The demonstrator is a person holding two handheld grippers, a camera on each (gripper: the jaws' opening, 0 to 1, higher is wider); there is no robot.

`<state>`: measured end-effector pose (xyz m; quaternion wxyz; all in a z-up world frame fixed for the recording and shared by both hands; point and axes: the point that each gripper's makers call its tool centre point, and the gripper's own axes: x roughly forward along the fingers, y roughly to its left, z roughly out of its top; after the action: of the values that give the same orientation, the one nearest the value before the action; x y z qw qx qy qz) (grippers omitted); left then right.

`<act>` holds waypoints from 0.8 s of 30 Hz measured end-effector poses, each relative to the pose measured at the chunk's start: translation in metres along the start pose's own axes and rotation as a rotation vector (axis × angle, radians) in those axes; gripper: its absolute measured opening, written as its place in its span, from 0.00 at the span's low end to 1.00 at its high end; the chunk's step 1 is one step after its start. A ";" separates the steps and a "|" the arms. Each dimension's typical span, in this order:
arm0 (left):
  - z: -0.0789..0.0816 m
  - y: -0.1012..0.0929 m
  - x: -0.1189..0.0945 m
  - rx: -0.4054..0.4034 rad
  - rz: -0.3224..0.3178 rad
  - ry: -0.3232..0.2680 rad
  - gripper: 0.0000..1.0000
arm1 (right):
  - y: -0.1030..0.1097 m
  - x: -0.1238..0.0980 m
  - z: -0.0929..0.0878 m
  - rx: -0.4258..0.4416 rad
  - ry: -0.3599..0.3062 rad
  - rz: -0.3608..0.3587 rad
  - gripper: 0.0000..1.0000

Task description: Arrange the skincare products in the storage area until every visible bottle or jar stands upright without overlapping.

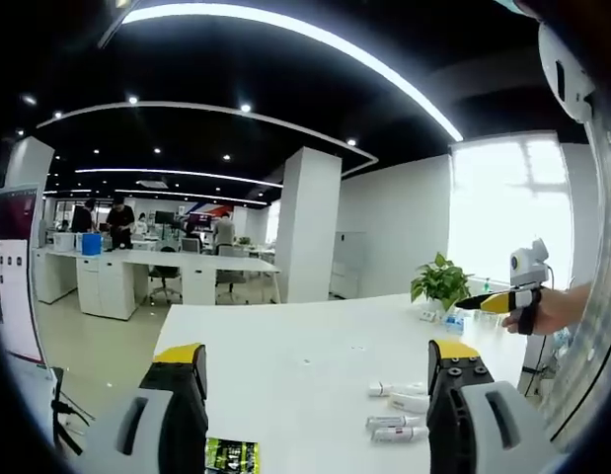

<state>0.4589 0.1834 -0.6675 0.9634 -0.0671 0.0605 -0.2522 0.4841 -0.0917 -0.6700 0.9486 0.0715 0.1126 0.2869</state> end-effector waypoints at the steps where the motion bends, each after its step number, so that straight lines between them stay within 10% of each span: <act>1: -0.001 -0.001 0.004 0.012 -0.005 0.006 0.91 | -0.002 -0.002 0.001 -0.010 -0.012 -0.005 0.99; 8: 0.010 -0.025 0.030 -0.019 0.045 -0.020 0.94 | -0.023 -0.004 -0.019 0.006 0.035 0.064 0.99; 16: -0.020 -0.083 0.065 -0.030 0.071 0.075 0.94 | -0.057 -0.028 -0.037 -0.008 0.076 0.121 0.99; 24: -0.032 -0.085 0.084 -0.045 0.018 0.099 0.94 | -0.086 -0.041 -0.041 0.015 0.079 0.026 0.99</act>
<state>0.4860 0.0660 -0.6921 0.9597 -0.0755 0.1144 -0.2453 0.4860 -0.1830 -0.7202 0.9390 0.0686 0.1512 0.3011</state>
